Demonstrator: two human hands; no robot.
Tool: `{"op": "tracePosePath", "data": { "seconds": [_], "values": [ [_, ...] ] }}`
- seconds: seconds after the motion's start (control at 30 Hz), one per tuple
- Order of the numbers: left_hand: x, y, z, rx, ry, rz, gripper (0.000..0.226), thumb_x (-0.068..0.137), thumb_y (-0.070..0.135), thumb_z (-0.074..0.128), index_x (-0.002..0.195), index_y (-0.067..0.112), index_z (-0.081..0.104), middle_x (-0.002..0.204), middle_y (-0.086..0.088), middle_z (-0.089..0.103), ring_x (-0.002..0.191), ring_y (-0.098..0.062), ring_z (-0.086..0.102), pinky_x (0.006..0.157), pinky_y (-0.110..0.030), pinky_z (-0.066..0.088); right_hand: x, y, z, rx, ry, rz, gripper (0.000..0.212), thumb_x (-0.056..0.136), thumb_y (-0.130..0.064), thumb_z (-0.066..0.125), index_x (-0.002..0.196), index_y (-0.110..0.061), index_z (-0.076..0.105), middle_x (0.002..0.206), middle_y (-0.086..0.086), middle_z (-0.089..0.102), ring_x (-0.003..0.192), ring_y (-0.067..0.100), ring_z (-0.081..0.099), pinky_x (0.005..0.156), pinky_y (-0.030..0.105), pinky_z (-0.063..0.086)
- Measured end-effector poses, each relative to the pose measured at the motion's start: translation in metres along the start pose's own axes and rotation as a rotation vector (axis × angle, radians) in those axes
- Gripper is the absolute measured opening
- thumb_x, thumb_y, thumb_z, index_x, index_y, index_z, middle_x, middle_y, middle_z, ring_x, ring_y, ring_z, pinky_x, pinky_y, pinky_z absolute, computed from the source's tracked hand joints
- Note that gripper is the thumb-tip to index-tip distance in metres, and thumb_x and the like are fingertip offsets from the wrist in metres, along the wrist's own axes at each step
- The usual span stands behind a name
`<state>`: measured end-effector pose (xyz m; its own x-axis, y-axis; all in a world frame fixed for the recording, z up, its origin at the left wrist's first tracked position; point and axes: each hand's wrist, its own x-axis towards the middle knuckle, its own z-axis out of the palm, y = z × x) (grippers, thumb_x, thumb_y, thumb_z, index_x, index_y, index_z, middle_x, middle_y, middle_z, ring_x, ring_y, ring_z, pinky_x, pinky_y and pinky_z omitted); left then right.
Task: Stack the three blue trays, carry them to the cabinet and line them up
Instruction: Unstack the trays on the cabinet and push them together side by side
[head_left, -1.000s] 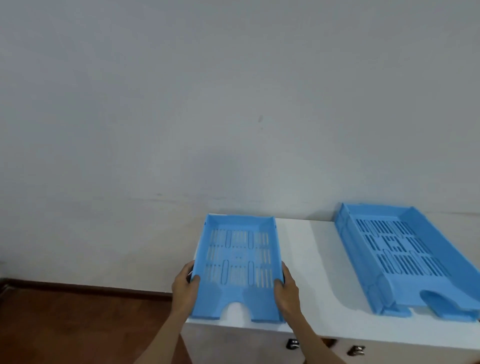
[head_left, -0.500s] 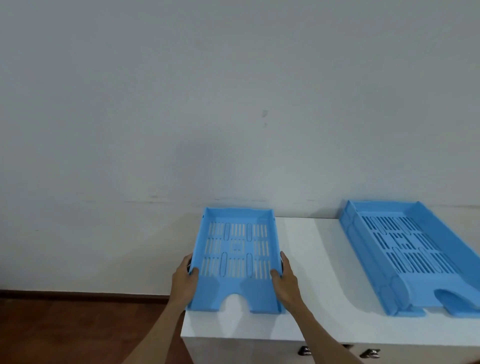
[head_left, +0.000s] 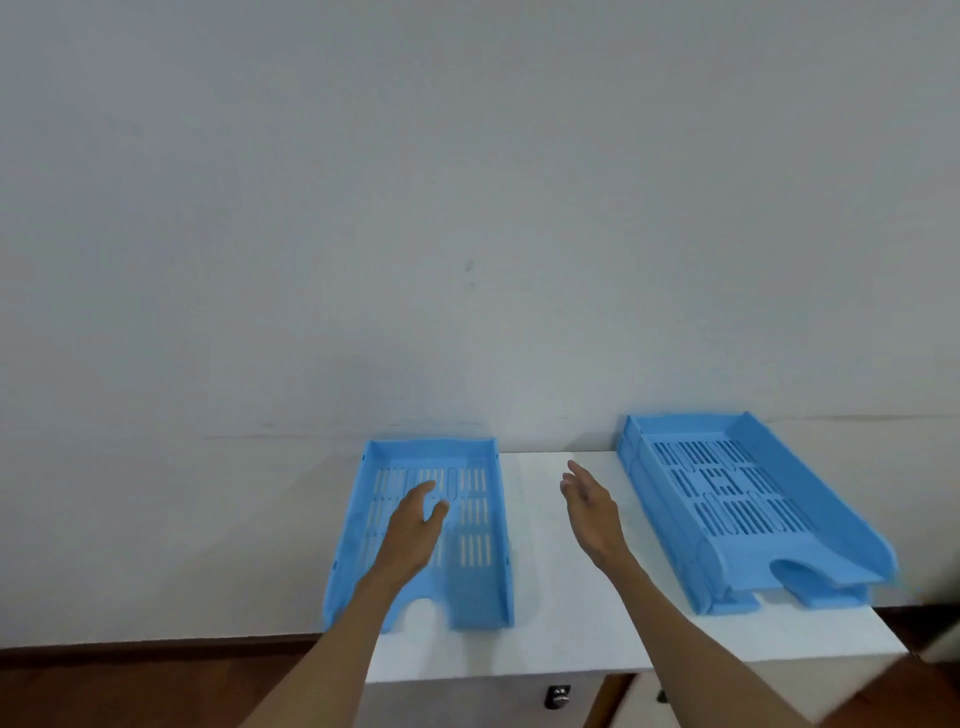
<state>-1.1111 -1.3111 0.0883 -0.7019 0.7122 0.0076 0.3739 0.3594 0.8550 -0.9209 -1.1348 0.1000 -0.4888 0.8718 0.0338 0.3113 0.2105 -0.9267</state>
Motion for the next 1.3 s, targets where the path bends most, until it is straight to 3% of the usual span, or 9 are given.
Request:
{"op": "tracePosePath", "data": {
  "seconds": [0.17,0.53,0.67,0.73,0.8,0.87,0.93,1.07,1.3],
  "values": [
    [-0.003,0.051,0.060,-0.096,-0.093,0.030,0.048,0.099,0.038,0.049,0.143,0.019,0.044,0.150,-0.005,0.044,0.139,-0.020,0.039,0.112,-0.031,0.028,-0.003,0.009,-0.068,0.026,0.114,-0.028,0.040,0.100,-0.025,0.049,0.139,-0.023,0.052,0.138,-0.001,0.058,0.116,0.004,0.049,0.100,0.022,0.034],
    [-0.033,0.136,0.209,-0.236,-0.124,-0.037,0.046,0.100,0.042,0.044,0.142,0.023,0.043,0.151,-0.003,0.045,0.136,-0.020,0.043,0.104,-0.026,0.030,0.006,0.074,-0.257,-0.093,0.207,-0.125,0.038,0.098,-0.014,0.049,0.135,-0.018,0.058,0.138,-0.001,0.060,0.127,0.014,0.055,0.109,0.035,0.043],
    [-0.047,0.164,0.269,-0.255,-0.128,-0.093,0.053,0.099,0.046,0.043,0.147,0.023,0.035,0.155,-0.002,0.038,0.140,-0.021,0.038,0.110,-0.034,0.031,0.021,0.111,-0.325,-0.183,0.275,-0.071,0.042,0.096,-0.017,0.044,0.136,-0.025,0.053,0.126,0.004,0.065,0.082,0.015,0.069,0.069,0.026,0.059],
    [-0.051,0.175,0.296,-0.251,-0.129,-0.120,0.057,0.099,0.046,0.043,0.149,0.022,0.030,0.157,-0.003,0.033,0.141,-0.023,0.036,0.111,-0.037,0.031,0.030,0.128,-0.350,-0.211,0.282,-0.029,0.044,0.097,-0.020,0.043,0.141,-0.023,0.048,0.136,0.008,0.058,0.099,0.021,0.066,0.077,0.036,0.060],
    [-0.055,0.185,0.317,-0.255,-0.143,-0.158,0.058,0.099,0.044,0.046,0.149,0.021,0.029,0.154,-0.005,0.037,0.133,-0.021,0.046,0.103,-0.030,0.038,0.038,0.143,-0.368,-0.238,0.244,0.030,0.049,0.097,-0.022,0.044,0.146,-0.022,0.041,0.143,0.012,0.050,0.108,0.025,0.061,0.078,0.036,0.059],
    [-0.059,0.191,0.335,-0.289,-0.158,-0.179,0.049,0.098,0.040,0.049,0.142,0.024,0.037,0.144,-0.004,0.051,0.104,-0.004,0.061,0.080,-0.012,0.047,0.043,0.158,-0.377,-0.246,0.164,0.084,0.055,0.097,-0.021,0.046,0.150,-0.020,0.033,0.147,0.014,0.044,0.112,0.029,0.059,0.080,0.035,0.057],
    [-0.061,0.196,0.350,-0.315,-0.144,-0.189,0.036,0.098,0.034,0.051,0.132,0.028,0.042,0.133,-0.001,0.059,0.089,0.004,0.059,0.064,-0.009,0.044,0.046,0.171,-0.381,-0.220,0.091,0.126,0.058,0.098,-0.021,0.046,0.152,-0.019,0.028,0.148,0.015,0.043,0.112,0.030,0.060,0.081,0.036,0.056],
    [-0.055,0.198,0.366,-0.257,-0.062,-0.211,0.040,0.101,0.016,0.042,0.140,0.020,0.034,0.121,-0.003,0.060,0.087,-0.007,0.063,0.055,-0.011,0.048,0.050,0.185,-0.376,-0.173,0.022,0.154,0.051,0.099,-0.016,0.042,0.148,-0.019,0.032,0.118,0.008,0.060,0.081,0.011,0.063,0.056,0.015,0.048],
    [-0.046,0.194,0.373,-0.175,-0.062,-0.211,0.044,0.101,0.010,0.033,0.144,0.023,0.030,0.113,0.001,0.058,0.084,-0.006,0.064,0.049,-0.009,0.049,0.054,0.201,-0.372,-0.138,0.071,0.133,0.042,0.100,-0.011,0.036,0.140,-0.021,0.041,0.090,-0.012,0.059,0.075,0.005,0.063,0.044,0.011,0.047]
  ]
}}
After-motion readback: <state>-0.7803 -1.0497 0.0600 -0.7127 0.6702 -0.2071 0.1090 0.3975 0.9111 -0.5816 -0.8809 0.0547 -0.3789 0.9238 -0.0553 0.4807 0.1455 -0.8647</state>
